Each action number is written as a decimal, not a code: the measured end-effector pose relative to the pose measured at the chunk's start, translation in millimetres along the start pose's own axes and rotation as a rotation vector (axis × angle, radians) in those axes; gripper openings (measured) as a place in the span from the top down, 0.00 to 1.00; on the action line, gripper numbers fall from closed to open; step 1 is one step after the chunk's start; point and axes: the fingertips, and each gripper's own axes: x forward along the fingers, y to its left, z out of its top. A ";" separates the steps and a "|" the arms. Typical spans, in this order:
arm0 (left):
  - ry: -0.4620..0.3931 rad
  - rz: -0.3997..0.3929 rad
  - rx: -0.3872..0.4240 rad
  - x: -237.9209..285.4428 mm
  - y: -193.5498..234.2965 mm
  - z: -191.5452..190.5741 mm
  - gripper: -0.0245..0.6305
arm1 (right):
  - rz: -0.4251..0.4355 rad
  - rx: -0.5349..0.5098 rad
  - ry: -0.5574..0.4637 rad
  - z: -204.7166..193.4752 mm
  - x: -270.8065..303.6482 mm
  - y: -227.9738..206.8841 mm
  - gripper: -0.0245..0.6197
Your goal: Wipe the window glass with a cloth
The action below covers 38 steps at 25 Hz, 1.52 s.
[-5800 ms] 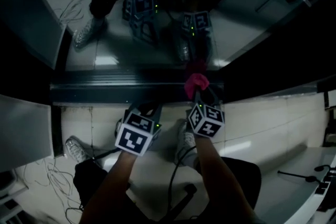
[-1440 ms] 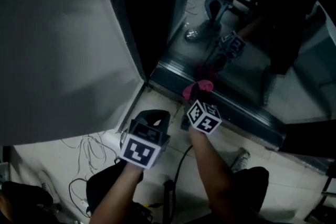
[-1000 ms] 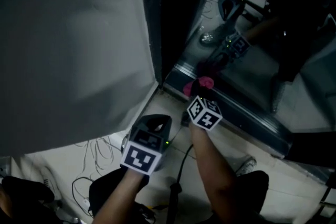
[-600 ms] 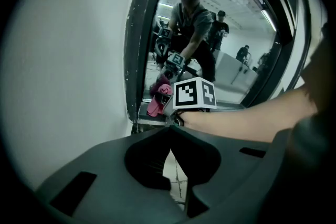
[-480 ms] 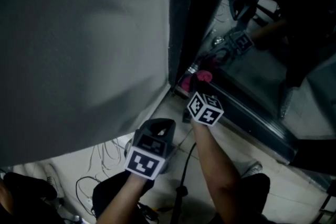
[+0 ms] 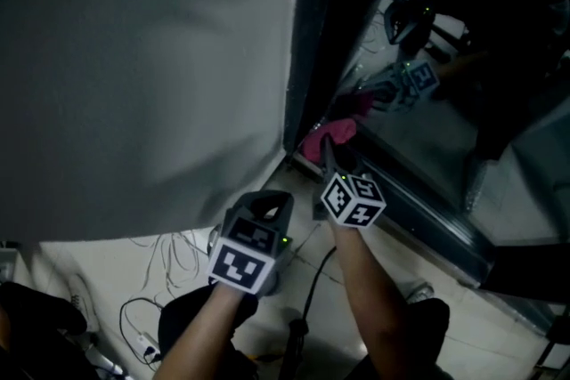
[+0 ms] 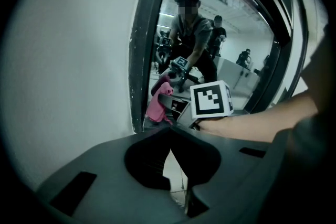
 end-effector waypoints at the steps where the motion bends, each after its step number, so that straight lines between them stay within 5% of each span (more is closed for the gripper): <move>1: -0.011 0.005 0.010 -2.9 0.4 3.4 0.96 | 0.018 -0.010 -0.012 7.4 -9.1 4.9 0.86; 12: -0.245 -0.001 0.054 -39.6 -33.0 84.9 0.96 | 0.165 -0.055 -0.139 103.6 -109.7 41.6 0.86; 22: -0.355 -0.045 0.174 -79.6 -106.9 158.5 0.96 | 0.155 -0.148 -0.229 199.0 -216.2 39.7 0.86; 29: -0.438 -0.145 0.247 -120.2 -176.0 202.4 0.96 | 0.108 -0.252 -0.279 260.6 -300.2 37.9 0.86; 38: -0.534 -0.275 0.331 -163.4 -314.2 223.9 0.96 | 0.068 -0.291 -0.338 302.8 -432.2 34.5 0.86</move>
